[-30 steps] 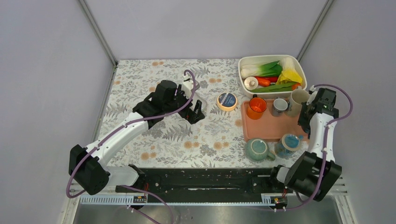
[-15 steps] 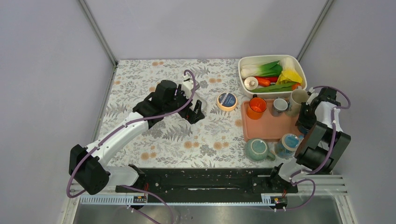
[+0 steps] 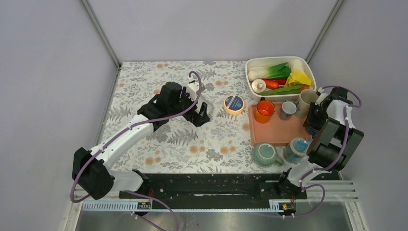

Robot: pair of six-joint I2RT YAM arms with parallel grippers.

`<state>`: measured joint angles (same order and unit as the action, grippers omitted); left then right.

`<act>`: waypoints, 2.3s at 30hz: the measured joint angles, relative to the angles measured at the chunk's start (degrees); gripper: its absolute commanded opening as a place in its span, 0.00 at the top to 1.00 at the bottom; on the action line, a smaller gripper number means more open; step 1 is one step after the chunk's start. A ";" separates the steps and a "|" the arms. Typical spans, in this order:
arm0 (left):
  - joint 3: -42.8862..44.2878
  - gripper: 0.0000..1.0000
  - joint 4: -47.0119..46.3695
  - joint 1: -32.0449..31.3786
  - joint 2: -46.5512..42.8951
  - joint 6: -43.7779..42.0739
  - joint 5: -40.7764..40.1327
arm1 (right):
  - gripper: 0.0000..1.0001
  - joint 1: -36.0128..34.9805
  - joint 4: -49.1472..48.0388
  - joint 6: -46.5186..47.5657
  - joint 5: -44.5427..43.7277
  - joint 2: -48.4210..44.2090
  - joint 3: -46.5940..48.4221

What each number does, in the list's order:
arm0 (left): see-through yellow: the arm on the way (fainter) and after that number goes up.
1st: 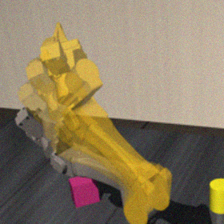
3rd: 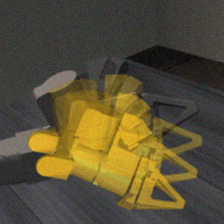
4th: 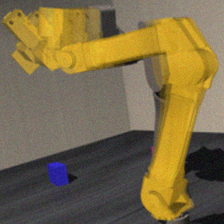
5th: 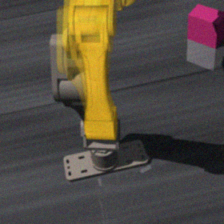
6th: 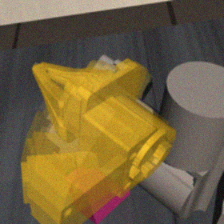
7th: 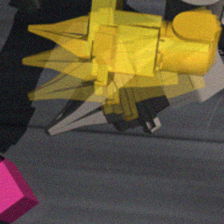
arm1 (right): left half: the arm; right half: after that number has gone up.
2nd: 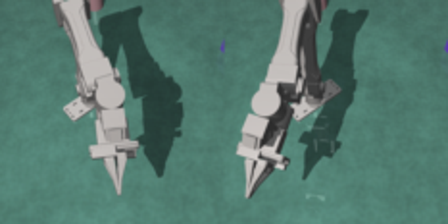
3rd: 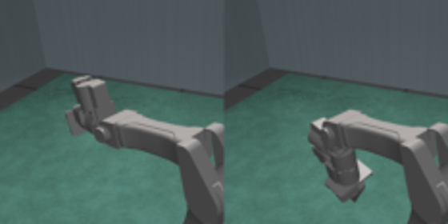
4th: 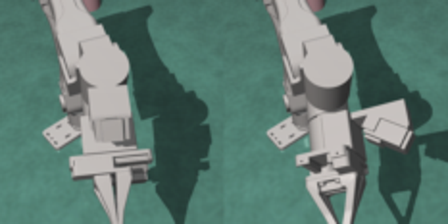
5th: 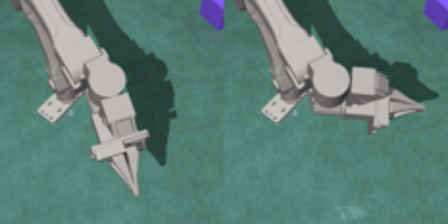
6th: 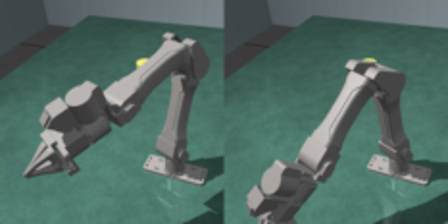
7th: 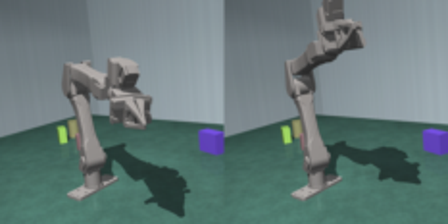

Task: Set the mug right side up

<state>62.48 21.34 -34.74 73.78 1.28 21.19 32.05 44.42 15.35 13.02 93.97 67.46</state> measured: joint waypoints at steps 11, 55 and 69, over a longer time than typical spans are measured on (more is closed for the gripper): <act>0.00 0.01 0.00 0.20 0.35 0.00 0.63 | 1.00 0.31 -0.31 1.53 1.29 -1.77 -3.50; 0.00 0.01 0.00 0.20 0.33 -1.51 0.66 | 0.48 -1.44 0.26 3.65 -0.52 0.52 -0.31; 0.00 0.01 0.00 0.20 0.26 -1.99 1.40 | 0.01 -1.79 9.73 -14.73 -10.84 -12.68 12.00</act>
<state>62.48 21.34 -34.54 74.04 -0.71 22.59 30.26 54.15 0.62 2.17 81.30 79.46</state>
